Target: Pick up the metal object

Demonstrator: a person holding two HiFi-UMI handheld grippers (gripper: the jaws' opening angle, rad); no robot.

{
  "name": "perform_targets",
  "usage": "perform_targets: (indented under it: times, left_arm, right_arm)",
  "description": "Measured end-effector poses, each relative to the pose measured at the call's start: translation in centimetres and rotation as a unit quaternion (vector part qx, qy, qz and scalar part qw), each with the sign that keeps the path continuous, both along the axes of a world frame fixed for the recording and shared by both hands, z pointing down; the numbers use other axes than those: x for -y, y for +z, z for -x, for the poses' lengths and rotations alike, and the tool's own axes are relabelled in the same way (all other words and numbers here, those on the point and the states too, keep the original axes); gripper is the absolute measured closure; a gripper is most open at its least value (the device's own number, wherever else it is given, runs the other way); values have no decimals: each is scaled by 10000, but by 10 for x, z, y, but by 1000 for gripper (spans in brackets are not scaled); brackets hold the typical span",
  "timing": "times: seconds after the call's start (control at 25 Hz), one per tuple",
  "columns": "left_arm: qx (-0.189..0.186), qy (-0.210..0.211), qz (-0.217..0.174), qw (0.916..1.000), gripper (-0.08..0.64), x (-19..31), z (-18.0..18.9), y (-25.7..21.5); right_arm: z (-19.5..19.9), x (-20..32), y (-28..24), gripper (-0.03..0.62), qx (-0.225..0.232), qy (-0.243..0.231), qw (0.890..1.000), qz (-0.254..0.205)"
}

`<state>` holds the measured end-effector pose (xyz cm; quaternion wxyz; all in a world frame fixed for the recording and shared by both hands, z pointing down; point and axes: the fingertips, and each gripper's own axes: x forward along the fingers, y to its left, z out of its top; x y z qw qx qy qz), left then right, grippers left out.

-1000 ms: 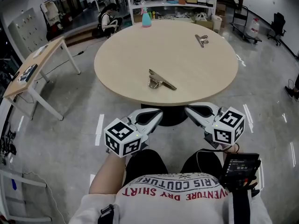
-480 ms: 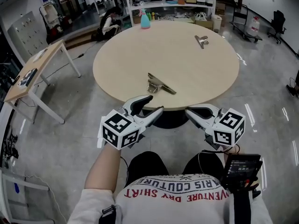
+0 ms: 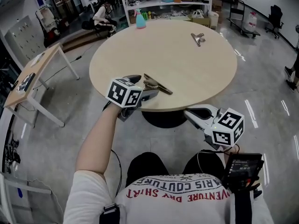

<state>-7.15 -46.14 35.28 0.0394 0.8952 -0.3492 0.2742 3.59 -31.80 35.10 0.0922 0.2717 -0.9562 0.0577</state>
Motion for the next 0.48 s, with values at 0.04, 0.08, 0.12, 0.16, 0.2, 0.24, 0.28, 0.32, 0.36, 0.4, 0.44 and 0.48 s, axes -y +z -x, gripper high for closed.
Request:
perform_targets:
  times: [0.04,0.08,0.12,0.16,0.2,0.24,0.28,0.32,0.36,0.4,0.44,0.48]
  left_arm:
    - [110,2,134,9998,146,4,-1,7]
    - [202,19,250,9995,146,7,-3,13]
    - [265,45,348,9990,146,10,-5,18]
    - [300,63,427,9986,146,14,-6,21]
    - [314,68,502,9982,146,17,-6,23]
    - [321,66,590,9977,147,20,-7,25]
    - [345,67,688,9970,150,23,-7,28]
    - [400,72,779,9961,157,24,-7,32]
    - [482,76,849,9952,171,25,-7,36]
    - [561,80,898,9944,193,25,-8,39]
    - [610,87,932,9937,204,25,-8,40]
    - [633,100,950,9934,251,25,-9,40]
  right_arm:
    - [-1,0,1,591,-10,3,10000,5]
    - [-2,1,1,591,-24,3,10000,8]
    - [-2,1,2,591,-38,2,10000,11]
    - [-2,1,3,591,-48,4,10000,14]
    - [-1,1,3,591,-53,8,10000,17]
    - [-1,1,3,591,-57,12,10000,22]
    - [-1,1,3,591,-64,14,10000,25]
    - [-1,1,4,591,-71,17,10000,27]
    - [-1,1,5,591,-73,27,10000,29]
    - [-2,1,5,591,-65,50,10000,32]
    - [-4,2,5,591,-45,86,9999,37]
    - [-6,4,5,591,-18,126,9999,46]
